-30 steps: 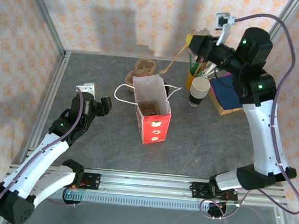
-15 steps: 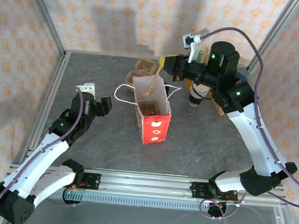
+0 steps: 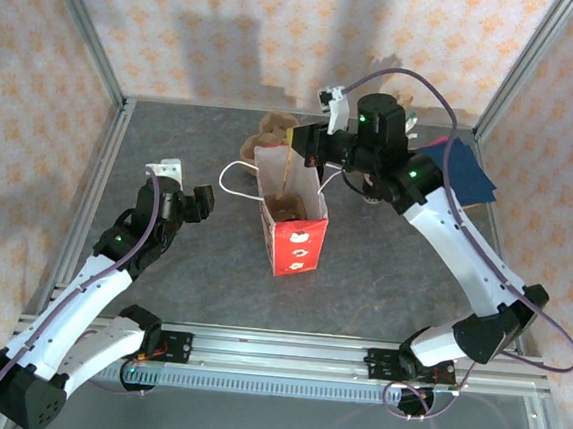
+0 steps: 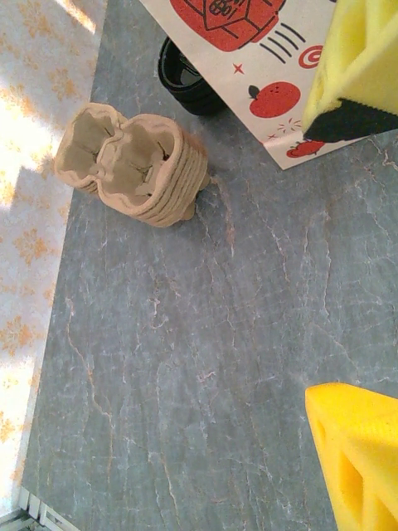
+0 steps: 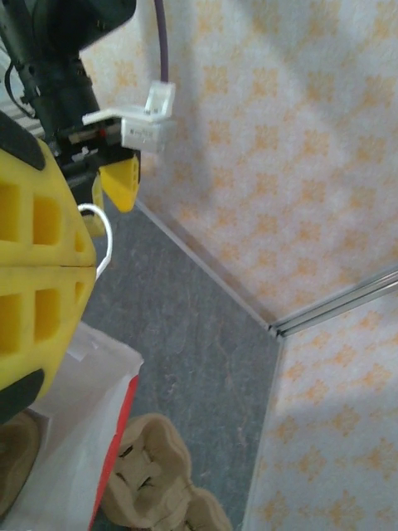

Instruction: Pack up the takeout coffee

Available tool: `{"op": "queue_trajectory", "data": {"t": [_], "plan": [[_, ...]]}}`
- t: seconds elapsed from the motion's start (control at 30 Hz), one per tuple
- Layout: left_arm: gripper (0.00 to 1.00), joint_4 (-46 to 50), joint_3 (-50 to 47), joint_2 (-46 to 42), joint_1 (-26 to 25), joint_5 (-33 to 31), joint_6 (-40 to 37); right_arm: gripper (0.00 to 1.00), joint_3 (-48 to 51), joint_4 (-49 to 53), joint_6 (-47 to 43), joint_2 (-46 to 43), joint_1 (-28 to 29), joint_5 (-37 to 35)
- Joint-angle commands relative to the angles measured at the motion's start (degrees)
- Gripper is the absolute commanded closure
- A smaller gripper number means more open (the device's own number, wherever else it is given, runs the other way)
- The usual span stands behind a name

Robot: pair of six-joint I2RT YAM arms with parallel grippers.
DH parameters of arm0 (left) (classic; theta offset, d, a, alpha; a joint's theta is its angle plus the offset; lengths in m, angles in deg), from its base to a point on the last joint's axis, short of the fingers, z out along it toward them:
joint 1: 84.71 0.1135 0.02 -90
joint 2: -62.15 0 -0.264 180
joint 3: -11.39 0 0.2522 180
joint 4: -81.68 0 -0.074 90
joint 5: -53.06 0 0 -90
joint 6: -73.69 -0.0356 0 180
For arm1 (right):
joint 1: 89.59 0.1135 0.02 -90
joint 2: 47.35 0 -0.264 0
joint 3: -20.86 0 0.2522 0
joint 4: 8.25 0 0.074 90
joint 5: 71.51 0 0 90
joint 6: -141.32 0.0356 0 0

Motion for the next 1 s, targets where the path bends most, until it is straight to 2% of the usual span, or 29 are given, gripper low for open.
{"op": "queue_trajectory", "data": {"t": [0.0, 0.27, 0.37, 0.5, 0.7, 0.97], "plan": [[0.22, -1.5, -0.5, 0.3, 0.4, 0.3, -0.2, 1.00, 2.1, -6.0, 0.3, -0.3, 0.5, -1.7], [0.22, -1.6, -0.6, 0.6, 0.4, 0.6, -0.2, 1.00, 7.5, -12.6, 2.4, 0.2, 0.6, -2.5], [0.22, -1.6, -0.5, 0.7, 0.4, 0.6, -0.3, 1.00, 6.8, -12.1, 2.7, 1.5, 0.6, -1.8], [0.22, -1.4, -0.5, 0.7, 0.4, 0.4, -0.4, 0.84, 5.8, -11.4, 3.0, 1.9, 0.6, -3.5], [0.22, -1.5, -0.5, 0.8, 0.4, 0.5, -0.5, 0.68, 4.3, -10.2, 2.7, 1.5, 0.6, -4.3], [0.22, -1.4, -0.5, 1.1, 0.4, 0.5, -0.4, 0.63, 2.8, -7.8, 1.9, -0.2, 0.6, -5.7]]}}
